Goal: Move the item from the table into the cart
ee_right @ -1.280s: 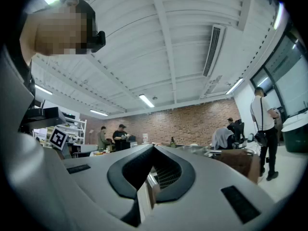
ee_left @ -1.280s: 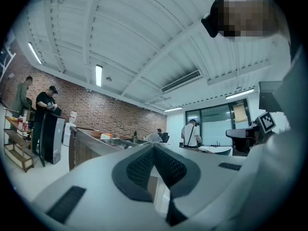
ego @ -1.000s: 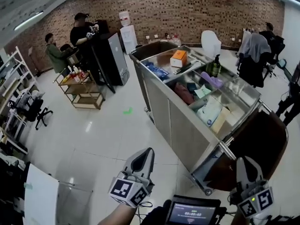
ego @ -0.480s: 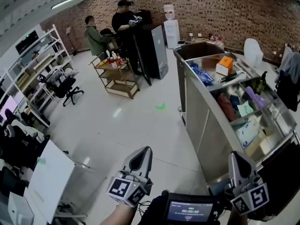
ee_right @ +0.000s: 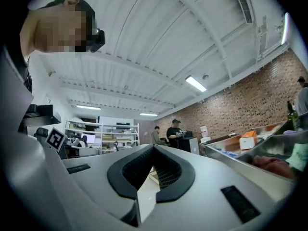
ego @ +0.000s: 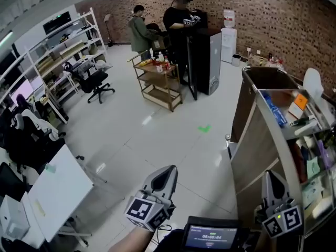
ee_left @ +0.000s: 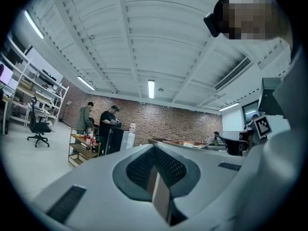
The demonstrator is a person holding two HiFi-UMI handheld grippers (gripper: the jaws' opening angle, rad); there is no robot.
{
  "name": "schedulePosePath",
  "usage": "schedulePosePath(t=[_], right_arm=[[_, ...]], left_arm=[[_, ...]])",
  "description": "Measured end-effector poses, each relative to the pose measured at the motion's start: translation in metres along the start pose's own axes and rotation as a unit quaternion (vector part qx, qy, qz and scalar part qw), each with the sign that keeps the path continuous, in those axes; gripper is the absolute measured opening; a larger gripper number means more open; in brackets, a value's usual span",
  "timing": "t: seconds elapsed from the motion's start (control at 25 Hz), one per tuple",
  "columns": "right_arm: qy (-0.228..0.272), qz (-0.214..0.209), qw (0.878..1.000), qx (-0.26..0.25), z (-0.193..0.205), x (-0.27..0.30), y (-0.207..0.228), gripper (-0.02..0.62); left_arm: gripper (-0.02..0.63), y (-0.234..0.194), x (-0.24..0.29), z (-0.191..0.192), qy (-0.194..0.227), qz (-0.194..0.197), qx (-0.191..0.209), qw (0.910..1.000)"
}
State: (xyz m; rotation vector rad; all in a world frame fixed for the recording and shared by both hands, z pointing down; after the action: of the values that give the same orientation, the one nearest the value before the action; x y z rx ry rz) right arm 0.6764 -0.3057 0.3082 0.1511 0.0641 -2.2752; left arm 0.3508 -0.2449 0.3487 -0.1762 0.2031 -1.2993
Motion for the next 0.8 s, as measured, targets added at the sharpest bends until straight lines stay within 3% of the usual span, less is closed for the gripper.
schedulePosePath(t=[0.12,0.24,0.44,0.6,0.8], right_arm=[[-0.019,-0.042,0.999,0.013,-0.006,0.099,0.006,0.0],[-0.016,-0.118,0.993,0.008,0.001,0.183,0.003,0.0],[-0.019,-0.218,0.975,0.026,0.022,0.289,-0.029,0.0],[-0.016,-0.287,0.957,0.036,0.046,0.37,-0.071,0.0],[-0.028,-0.389,0.92,0.042,0.07,0.457,-0.18,0.0]], left_arm=[[0.005,-0.056,0.041,-0.032,-0.001,-0.039,-0.019,0.999],[0.005,-0.106,0.068,-0.044,0.0,-0.092,-0.03,0.9953],[0.005,-0.163,0.057,-0.062,0.023,-0.185,-0.034,0.9819],[0.005,-0.21,0.031,-0.071,0.042,-0.259,-0.018,0.9649],[0.005,-0.28,-0.037,-0.083,0.069,-0.353,-0.025,0.9329]])
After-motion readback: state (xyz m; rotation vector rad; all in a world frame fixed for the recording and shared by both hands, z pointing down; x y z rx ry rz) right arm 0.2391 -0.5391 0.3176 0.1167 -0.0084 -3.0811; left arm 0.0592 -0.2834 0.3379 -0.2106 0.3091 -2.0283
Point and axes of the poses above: the fingertips, and each gripper's own axes: x forward along the fingers, y to its right, z out of its underside, the point moved 7 cm from there along -x, backward along the fingers, and after that the axes turned 4 degrees about -x, right-handed, at the moved point
